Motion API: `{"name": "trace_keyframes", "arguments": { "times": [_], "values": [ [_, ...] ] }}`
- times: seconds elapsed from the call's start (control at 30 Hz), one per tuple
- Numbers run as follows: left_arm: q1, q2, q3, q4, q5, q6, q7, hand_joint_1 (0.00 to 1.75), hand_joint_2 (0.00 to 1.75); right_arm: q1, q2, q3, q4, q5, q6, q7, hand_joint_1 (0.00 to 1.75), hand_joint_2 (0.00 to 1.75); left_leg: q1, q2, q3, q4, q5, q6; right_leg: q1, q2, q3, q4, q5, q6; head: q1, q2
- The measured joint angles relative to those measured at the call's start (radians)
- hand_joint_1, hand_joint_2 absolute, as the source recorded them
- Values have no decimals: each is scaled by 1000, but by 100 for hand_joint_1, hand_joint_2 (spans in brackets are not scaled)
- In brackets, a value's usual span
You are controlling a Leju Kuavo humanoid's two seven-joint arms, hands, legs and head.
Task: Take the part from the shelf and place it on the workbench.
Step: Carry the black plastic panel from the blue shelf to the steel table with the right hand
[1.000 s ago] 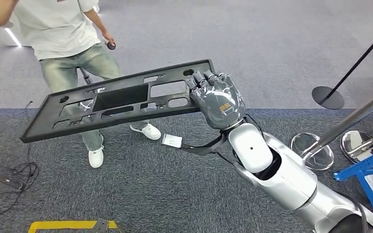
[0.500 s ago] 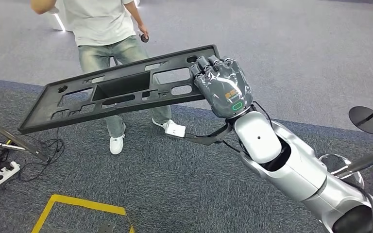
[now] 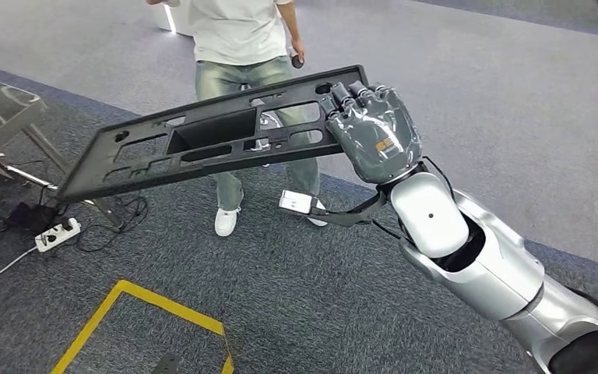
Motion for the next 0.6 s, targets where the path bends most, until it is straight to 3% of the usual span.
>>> {"name": "trace_keyframes", "arguments": {
  "times": [0.07,0.13,0.17,0.2,0.27,0.33,0.37,0.4,0.43,0.5,0.57,0.6],
  "values": [
    [-1,0,0,0,-2,-1,0,0,175,-4,-2,0,-3,0,4,-3,175,175,4,-23,-10,4,-1,-10,-3,37,28,-67,16,-2,0,0],
    [2,1,-1,0,-3,-1,2,0,175,-7,-3,0,-5,0,6,-4,175,175,9,-43,-18,3,1,-22,-1,20,34,-77,15,-7,0,0],
    [4,2,-1,0,-3,-2,4,0,175,-9,-4,0,-6,0,8,-5,175,175,7,-29,-21,7,-2,-28,-1,7,39,-83,16,-12,-2,0],
    [6,2,-1,0,-3,-2,5,0,175,-12,-4,0,-7,0,9,-5,175,175,6,-2,-29,25,-14,-33,-2,-7,45,-89,17,-17,-5,0],
    [4,2,-2,0,-3,-3,9,0,175,-16,-6,0,-8,0,12,-6,175,175,5,69,-76,119,-61,-43,-1,-36,54,-97,17,-25,-11,0],
    [1,2,-2,0,-4,-4,13,0,175,-17,-8,0,-9,0,14,-6,175,175,10,92,-142,239,-106,-52,1,-66,56,-97,13,-29,-12,0],
    [1,2,-2,0,-4,-4,15,0,175,-16,-8,0,-9,0,15,-6,175,175,13,95,-159,267,-107,-54,1,-80,57,-96,10,-28,-12,0],
    [2,2,-2,0,-4,-5,17,0,175,-15,-8,0,-9,0,15,-6,175,175,14,98,-157,258,-90,-56,1,-94,58,-96,8,-27,-12,0],
    [3,2,-2,0,-5,-5,19,0,175,-15,-8,0,-9,0,15,-6,175,175,15,105,-134,211,-60,-57,1,-106,61,-95,5,-25,-12,0],
    [3,3,-2,0,-7,-5,22,0,175,-14,-10,0,-9,0,15,-6,175,175,11,144,-62,74,-4,-52,4,-129,68,-94,-4,-18,-13,0],
    [1,3,-3,0,-9,-4,26,0,175,-13,-11,0,-9,0,14,-6,175,175,2,167,-24,1,10,-39,10,-149,75,-93,-12,-8,-11,0],
    [0,4,-4,0,-9,-4,28,0,175,-12,-12,0,-9,0,14,-6,175,175,-2,161,-22,-2,6,-31,13,-158,78,-94,-14,-3,-10,0]
  ]
}}
